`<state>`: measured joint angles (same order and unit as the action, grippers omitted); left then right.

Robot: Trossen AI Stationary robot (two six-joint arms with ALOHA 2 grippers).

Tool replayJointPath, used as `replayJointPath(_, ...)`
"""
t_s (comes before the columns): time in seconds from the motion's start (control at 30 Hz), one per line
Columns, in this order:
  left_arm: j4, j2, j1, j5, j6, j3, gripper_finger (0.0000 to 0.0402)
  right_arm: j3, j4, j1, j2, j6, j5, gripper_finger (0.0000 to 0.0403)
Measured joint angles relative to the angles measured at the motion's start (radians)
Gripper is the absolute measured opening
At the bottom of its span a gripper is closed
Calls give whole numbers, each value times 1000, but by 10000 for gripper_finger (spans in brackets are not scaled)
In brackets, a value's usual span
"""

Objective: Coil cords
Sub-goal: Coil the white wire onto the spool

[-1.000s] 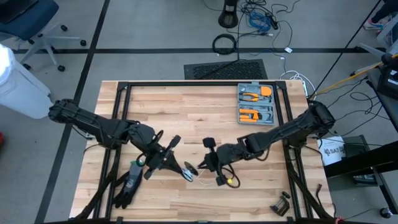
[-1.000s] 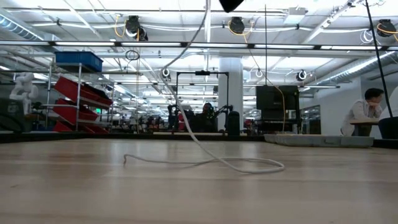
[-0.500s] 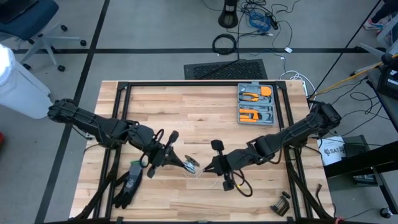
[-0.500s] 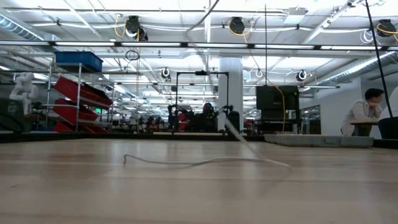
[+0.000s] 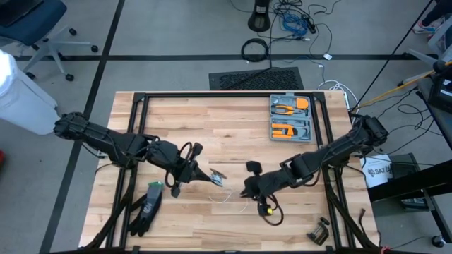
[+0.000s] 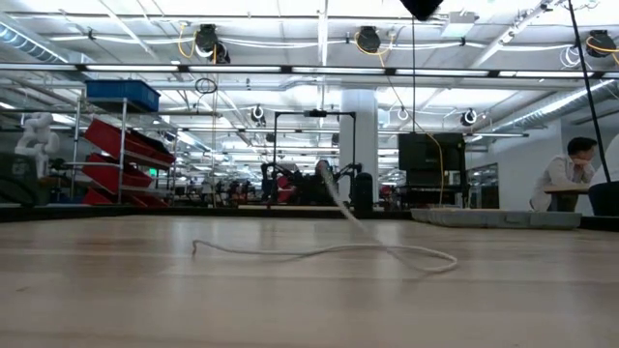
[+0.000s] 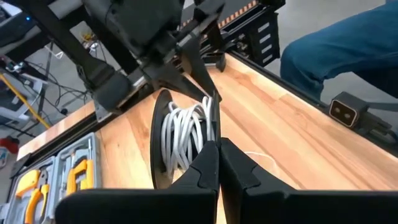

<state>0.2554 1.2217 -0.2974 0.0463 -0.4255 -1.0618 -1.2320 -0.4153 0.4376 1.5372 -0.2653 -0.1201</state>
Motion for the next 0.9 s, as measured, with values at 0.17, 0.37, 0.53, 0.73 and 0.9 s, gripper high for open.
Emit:
replayJointPath(0.17,0,0,0,-4,0,0,0,22,-66,15,0,-105,-19,56)
replayJointPath(0.37,-2,0,0,-19,0,0,0,231,372,67,25,-133,-102,95)
replayJointPath(0.53,-4,0,0,-25,-2,0,0,380,756,89,109,-146,-238,109)
replayJointPath(0.73,-11,0,2,-26,-29,0,0,334,884,64,287,-151,-207,110)
replayJointPath(0.9,-16,1,3,-32,-48,0,0,256,875,34,408,-137,-186,110)
